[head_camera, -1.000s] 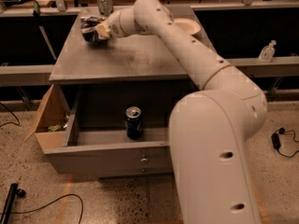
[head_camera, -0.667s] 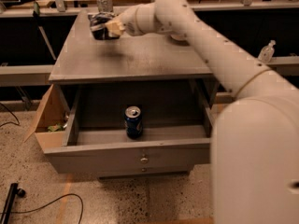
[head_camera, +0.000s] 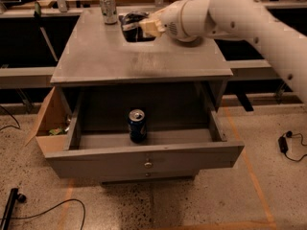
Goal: Pick blue chip bag
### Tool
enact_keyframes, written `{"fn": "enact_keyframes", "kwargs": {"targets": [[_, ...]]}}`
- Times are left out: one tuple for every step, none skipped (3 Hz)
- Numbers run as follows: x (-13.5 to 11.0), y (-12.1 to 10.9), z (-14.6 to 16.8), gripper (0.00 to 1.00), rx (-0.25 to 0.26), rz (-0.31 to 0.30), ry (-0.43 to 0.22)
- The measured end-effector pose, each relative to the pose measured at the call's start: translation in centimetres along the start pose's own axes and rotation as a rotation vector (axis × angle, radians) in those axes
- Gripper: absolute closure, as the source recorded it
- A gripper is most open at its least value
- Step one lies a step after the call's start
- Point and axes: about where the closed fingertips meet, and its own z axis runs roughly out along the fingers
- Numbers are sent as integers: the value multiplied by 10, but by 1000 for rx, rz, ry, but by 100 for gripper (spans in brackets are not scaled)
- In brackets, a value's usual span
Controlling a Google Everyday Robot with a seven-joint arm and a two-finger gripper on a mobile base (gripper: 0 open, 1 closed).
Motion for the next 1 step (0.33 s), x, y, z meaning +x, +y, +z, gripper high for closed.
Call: {"fn": "enact_keyframes", "kwargs": {"targets": [[3,-4,-12,100,16,1,7]]}}
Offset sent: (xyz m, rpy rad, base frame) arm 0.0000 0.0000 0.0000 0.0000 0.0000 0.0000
